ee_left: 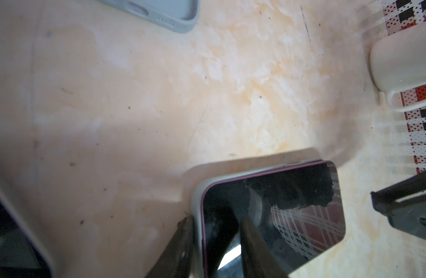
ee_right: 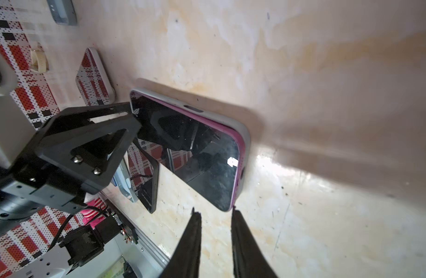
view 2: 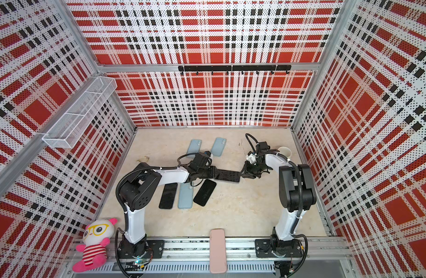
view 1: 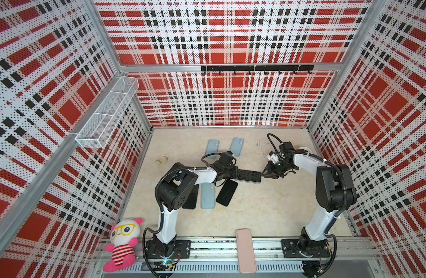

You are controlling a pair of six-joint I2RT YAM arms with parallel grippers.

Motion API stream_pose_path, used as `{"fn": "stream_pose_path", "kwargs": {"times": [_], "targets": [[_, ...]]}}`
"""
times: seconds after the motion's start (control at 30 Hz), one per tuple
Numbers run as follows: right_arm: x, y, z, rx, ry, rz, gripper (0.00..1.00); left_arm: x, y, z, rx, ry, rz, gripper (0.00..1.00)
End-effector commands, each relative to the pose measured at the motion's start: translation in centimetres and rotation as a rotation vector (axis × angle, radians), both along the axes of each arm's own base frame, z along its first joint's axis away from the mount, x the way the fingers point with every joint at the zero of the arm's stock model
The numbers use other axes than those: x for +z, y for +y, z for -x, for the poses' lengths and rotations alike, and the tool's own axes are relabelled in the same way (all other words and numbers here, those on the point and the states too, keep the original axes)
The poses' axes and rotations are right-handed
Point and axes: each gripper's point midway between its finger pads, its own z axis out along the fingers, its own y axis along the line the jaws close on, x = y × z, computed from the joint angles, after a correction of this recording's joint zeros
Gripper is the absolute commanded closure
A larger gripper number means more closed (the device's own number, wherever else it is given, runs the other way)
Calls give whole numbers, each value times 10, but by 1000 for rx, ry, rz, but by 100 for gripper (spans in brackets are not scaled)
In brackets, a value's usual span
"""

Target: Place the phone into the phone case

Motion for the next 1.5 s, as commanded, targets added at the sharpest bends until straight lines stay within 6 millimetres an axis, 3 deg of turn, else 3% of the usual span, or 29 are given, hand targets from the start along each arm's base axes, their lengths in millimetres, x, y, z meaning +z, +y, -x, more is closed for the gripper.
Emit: {"fn": "stream_pose_path", "kwargs": {"times": [0.0, 0.47, 0.8, 1.17, 1.47], "targets": [[-7, 0, 0, -7, -14, 16, 79, -44, 20, 27, 7, 129, -98, 63], [-42, 11, 24, 1, 47, 29, 81, -32, 12, 32, 18, 133, -36, 66], [-58, 10, 38, 5, 78, 136, 83, -31, 3, 39, 4, 138, -25, 68], [-98, 2, 60, 23, 184, 357, 88, -54, 15, 53, 21, 188, -49, 76], [-122, 19, 86, 79, 247, 437, 88, -63, 21, 58, 17, 214, -53, 80]]}}
